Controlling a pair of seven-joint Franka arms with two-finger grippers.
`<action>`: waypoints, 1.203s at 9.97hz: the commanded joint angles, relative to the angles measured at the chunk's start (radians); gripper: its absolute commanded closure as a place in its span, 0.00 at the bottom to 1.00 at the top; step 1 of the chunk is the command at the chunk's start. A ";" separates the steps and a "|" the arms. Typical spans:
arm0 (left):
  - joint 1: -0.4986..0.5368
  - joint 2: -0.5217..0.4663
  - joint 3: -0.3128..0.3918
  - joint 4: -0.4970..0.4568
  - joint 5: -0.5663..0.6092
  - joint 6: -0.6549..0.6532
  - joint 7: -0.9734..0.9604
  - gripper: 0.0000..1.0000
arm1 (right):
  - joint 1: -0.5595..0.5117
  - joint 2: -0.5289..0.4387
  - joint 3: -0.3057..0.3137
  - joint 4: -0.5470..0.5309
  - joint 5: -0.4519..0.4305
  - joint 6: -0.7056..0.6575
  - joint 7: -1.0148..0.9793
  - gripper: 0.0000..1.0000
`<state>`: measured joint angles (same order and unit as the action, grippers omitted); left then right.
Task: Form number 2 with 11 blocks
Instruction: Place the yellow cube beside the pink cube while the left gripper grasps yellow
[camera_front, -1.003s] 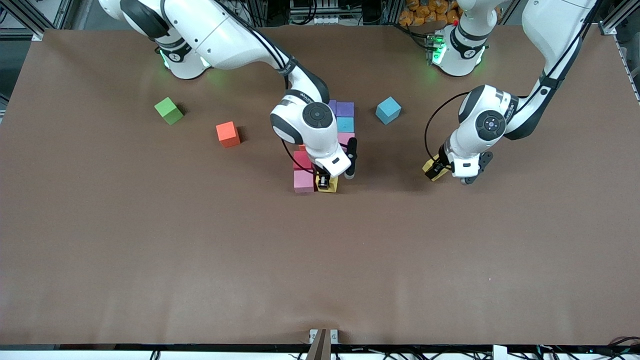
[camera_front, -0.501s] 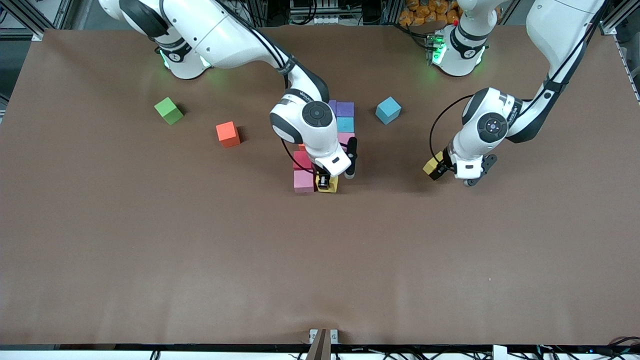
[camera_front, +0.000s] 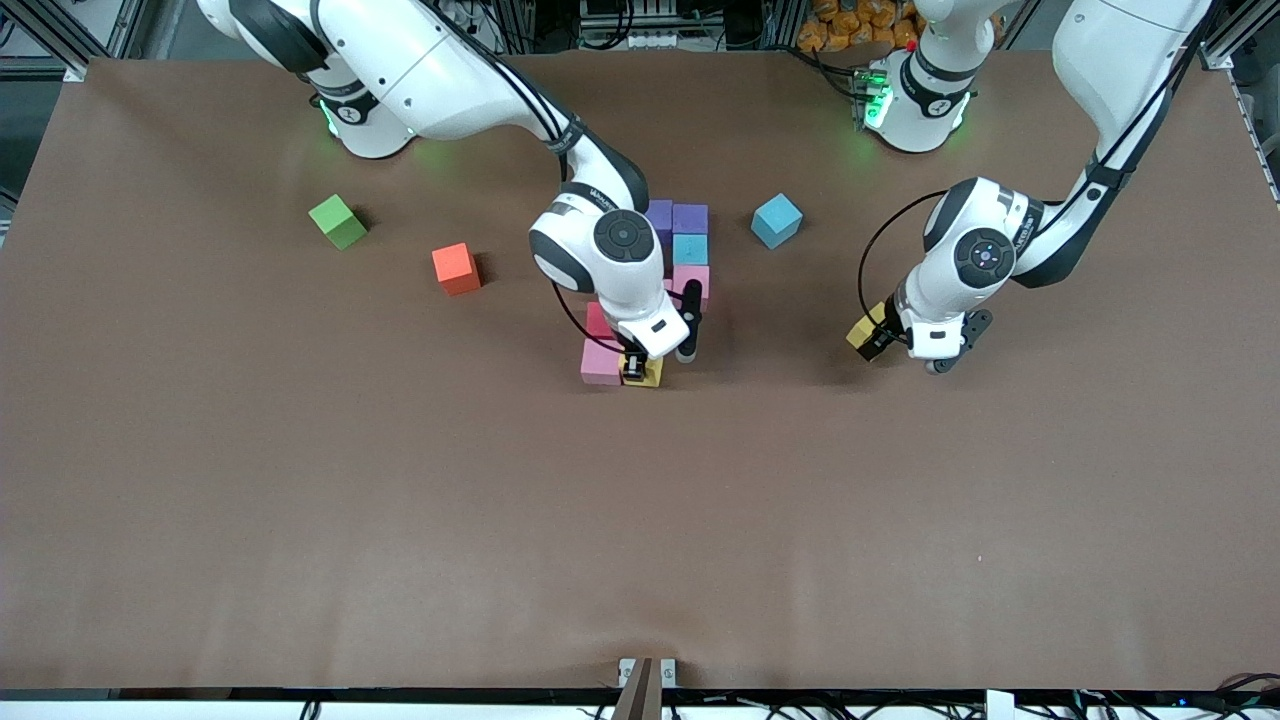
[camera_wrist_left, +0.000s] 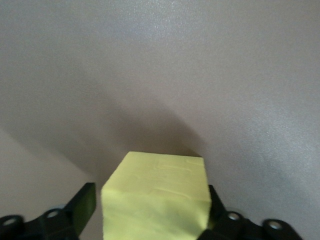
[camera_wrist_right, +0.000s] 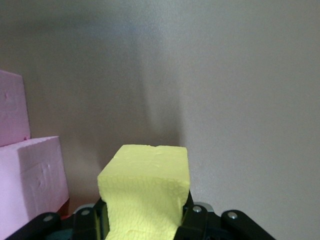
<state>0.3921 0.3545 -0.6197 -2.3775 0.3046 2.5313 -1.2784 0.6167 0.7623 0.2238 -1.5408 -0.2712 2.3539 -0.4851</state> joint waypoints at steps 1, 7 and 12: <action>0.007 0.004 -0.009 0.026 0.024 0.001 -0.054 0.54 | -0.012 -0.038 0.012 -0.045 -0.008 0.001 0.002 0.63; 0.008 -0.005 -0.011 0.135 0.007 -0.163 -0.064 0.83 | -0.006 -0.040 0.012 -0.038 -0.010 0.012 -0.001 0.00; 0.010 0.001 -0.011 0.207 0.004 -0.174 -0.128 0.83 | 0.001 -0.075 0.012 -0.039 -0.005 0.002 0.005 0.00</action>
<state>0.3941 0.3546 -0.6203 -2.2045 0.3046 2.3809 -1.3661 0.6206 0.7432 0.2300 -1.5426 -0.2715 2.3624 -0.4847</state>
